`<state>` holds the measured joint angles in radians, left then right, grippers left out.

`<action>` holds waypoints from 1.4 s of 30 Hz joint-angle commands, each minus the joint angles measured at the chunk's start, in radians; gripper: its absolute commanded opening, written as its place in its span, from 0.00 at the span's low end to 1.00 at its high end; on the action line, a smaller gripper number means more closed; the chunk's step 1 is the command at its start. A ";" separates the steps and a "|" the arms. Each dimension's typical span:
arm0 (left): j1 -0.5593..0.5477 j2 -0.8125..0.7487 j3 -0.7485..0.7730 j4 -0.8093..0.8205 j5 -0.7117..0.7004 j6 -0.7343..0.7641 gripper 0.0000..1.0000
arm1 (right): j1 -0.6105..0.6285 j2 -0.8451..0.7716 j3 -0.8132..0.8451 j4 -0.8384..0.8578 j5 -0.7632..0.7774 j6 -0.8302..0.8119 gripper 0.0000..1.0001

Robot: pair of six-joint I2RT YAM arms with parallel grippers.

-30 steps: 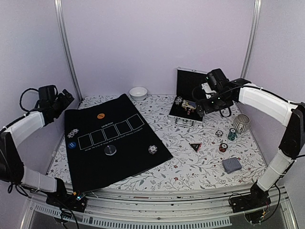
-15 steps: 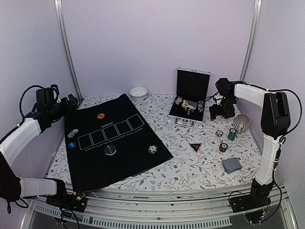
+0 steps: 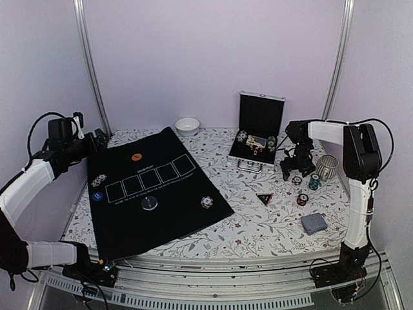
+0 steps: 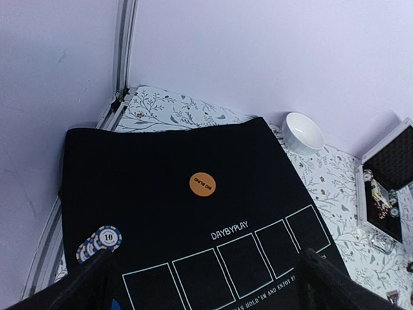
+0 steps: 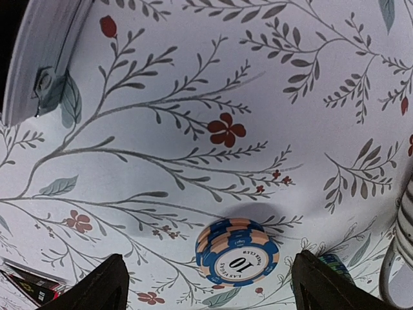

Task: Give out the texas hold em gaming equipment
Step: Pick up the pile of poker chips from the pile of poker chips.

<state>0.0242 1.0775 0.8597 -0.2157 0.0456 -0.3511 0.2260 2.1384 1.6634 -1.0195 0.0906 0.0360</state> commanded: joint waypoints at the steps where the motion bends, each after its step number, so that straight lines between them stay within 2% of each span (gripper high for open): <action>1: -0.010 0.002 0.000 0.004 0.013 0.026 0.98 | -0.010 0.045 0.006 -0.023 -0.009 -0.024 0.88; 6: -0.010 0.000 -0.002 0.003 0.024 0.027 0.98 | -0.019 0.055 0.008 -0.026 -0.042 -0.025 0.78; 9: -0.010 -0.005 -0.002 0.006 0.020 0.032 0.98 | -0.020 0.060 0.002 -0.030 -0.032 -0.026 0.76; 13: -0.010 -0.007 -0.002 0.006 0.017 0.037 0.98 | -0.020 0.064 -0.016 -0.028 -0.044 -0.025 0.66; 17: -0.010 -0.008 -0.004 0.008 0.017 0.038 0.98 | -0.021 0.078 -0.027 -0.032 -0.004 -0.025 0.65; 20: -0.009 -0.008 -0.004 0.008 0.014 0.038 0.98 | -0.020 0.092 -0.023 -0.033 0.014 -0.025 0.60; 25: -0.010 -0.007 -0.007 0.008 0.008 0.040 0.98 | -0.020 0.112 -0.011 -0.034 0.043 -0.025 0.46; 30: -0.009 -0.005 -0.005 0.009 0.007 0.040 0.98 | -0.020 0.116 -0.009 -0.031 0.072 -0.022 0.23; 35: -0.009 -0.002 -0.004 0.012 -0.001 0.043 0.98 | -0.011 0.074 0.003 -0.033 0.074 -0.017 0.06; 42: -0.009 0.001 -0.004 0.014 -0.005 0.041 0.98 | 0.029 -0.017 0.029 -0.058 0.088 -0.007 0.03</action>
<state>0.0242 1.0794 0.8593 -0.2150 0.0463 -0.3218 0.2295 2.1834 1.6711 -1.0485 0.1352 0.0120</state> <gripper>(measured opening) 0.982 0.406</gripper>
